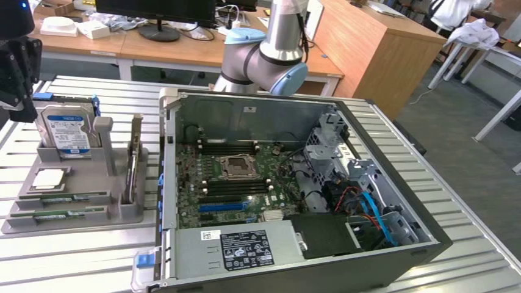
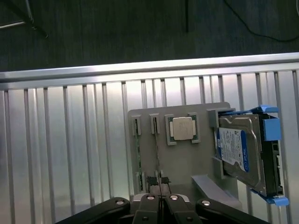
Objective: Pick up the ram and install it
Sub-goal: 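Pick up the ram and move it above insertion slot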
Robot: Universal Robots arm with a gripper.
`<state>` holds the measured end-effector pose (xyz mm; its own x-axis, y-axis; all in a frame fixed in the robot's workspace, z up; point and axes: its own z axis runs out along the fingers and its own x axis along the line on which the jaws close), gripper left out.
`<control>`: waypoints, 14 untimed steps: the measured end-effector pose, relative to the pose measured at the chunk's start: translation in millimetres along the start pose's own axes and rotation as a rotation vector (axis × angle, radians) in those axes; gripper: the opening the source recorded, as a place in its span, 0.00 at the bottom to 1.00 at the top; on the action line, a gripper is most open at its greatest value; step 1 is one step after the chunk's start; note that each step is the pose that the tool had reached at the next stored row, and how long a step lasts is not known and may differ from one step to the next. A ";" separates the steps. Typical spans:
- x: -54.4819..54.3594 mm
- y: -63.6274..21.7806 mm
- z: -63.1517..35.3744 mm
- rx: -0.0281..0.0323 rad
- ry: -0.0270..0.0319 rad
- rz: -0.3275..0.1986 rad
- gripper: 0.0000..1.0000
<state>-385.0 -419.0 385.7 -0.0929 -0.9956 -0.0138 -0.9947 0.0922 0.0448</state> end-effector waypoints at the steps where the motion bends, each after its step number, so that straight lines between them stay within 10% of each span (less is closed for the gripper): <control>1: 0.0 0.0 0.0 0.0000 0.0000 0.000 0.10; 14: 0.0 0.0 0.0 -0.0004 0.0013 -0.028 0.10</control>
<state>-385.1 -419.0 385.7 -0.0646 -0.9978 -0.0138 -0.9969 0.0640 0.0449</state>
